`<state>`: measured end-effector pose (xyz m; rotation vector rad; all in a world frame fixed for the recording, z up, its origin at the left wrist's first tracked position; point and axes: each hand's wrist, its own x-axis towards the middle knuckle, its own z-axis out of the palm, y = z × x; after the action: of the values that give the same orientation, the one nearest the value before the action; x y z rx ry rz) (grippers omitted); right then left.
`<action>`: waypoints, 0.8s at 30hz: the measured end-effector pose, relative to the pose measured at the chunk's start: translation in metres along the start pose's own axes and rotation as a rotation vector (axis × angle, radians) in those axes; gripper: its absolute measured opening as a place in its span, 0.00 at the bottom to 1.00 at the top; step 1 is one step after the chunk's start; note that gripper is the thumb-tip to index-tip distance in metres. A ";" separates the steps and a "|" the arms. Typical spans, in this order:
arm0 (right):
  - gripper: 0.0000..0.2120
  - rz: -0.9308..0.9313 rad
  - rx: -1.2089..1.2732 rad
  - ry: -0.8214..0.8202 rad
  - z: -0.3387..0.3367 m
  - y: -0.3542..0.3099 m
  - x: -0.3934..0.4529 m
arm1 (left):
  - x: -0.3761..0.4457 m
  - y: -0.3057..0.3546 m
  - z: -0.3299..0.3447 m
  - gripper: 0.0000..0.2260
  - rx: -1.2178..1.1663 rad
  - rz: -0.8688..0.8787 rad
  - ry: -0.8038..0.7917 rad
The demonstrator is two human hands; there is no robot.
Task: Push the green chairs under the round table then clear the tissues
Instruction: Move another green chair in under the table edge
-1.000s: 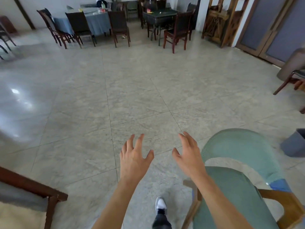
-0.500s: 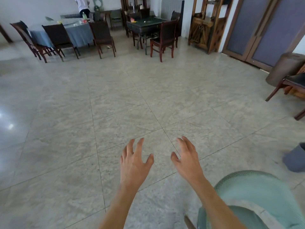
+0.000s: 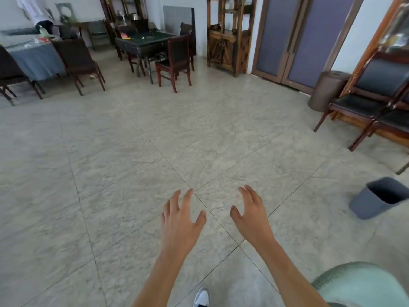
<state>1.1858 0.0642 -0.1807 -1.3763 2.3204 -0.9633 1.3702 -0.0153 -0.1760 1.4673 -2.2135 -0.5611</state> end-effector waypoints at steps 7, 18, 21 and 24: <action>0.28 0.119 -0.063 0.105 -0.009 0.005 0.074 | 0.106 0.023 0.019 0.29 -0.031 0.173 -0.087; 0.29 0.375 -0.134 0.331 -0.066 0.069 0.111 | 0.188 0.115 0.088 0.29 -0.057 0.454 -0.255; 0.29 0.453 -0.153 0.397 -0.088 0.099 0.110 | 0.196 0.154 0.117 0.29 -0.074 0.537 -0.320; 0.29 0.533 -0.159 0.470 -0.114 0.134 0.108 | 0.202 0.200 0.148 0.30 -0.092 0.635 -0.388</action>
<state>0.9797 0.0617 -0.1750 -0.5349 2.9368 -1.0155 1.0660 -0.1158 -0.1646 0.5701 -2.7173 -0.7491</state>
